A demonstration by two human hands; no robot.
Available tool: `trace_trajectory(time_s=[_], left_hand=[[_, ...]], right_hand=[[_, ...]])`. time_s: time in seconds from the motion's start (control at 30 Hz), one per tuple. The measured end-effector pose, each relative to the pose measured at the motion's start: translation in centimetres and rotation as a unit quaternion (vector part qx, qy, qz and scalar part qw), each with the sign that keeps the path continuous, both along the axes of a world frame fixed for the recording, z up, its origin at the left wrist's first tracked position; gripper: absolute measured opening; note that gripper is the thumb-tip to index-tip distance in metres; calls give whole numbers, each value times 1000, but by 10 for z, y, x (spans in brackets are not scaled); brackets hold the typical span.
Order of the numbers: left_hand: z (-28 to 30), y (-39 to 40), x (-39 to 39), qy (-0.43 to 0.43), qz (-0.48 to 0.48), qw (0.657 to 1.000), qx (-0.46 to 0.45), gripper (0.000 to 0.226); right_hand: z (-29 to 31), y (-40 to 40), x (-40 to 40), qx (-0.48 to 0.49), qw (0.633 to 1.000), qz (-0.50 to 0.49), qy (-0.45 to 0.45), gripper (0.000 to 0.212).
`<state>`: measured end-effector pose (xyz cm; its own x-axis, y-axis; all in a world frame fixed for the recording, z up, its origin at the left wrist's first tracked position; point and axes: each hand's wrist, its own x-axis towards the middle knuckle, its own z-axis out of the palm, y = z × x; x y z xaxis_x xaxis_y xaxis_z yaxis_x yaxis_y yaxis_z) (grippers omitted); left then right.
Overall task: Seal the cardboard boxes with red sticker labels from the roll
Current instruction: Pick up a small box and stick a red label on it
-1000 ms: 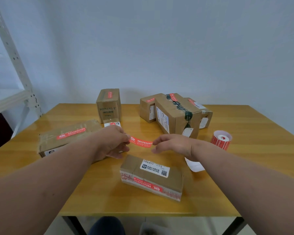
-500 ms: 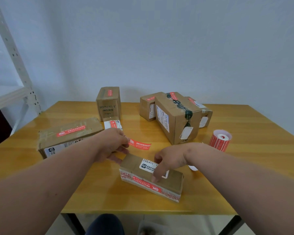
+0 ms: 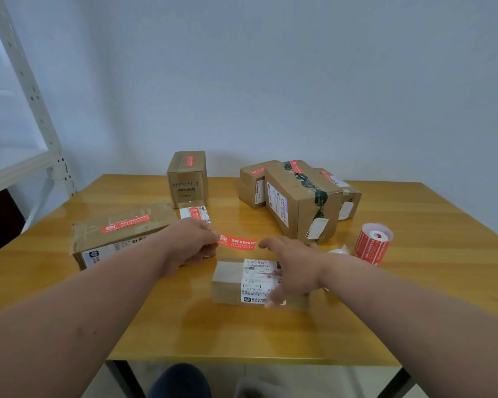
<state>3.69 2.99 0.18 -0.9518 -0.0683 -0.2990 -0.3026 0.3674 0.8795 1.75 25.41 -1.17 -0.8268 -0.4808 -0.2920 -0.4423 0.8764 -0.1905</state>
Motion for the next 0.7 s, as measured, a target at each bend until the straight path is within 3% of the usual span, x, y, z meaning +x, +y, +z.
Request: trace_trajectory(time_s=[0.07,0.23,0.4,0.5,0.7], left_hand=[[-2,0,0,1,-3,1000,-9,16],[-2,6,-3,4,-15,1000,-21,19],[-2,19,-5,17,-28,999,-38,18],[-5,24,-5,14,-36,998,-50,16],[-10,32,-5,-8,-39,994,-105,15]], right_hand=[[6,7,-6,-70,995,-48,-45,102],[21,16,-8,-267,945,-150,-112,56],[24,8,-5,-239,954,-146,-110,50],[20,8,-7,-239,957,-133,-97,31],[20,11,-9,-238,953,-141,-126,19]])
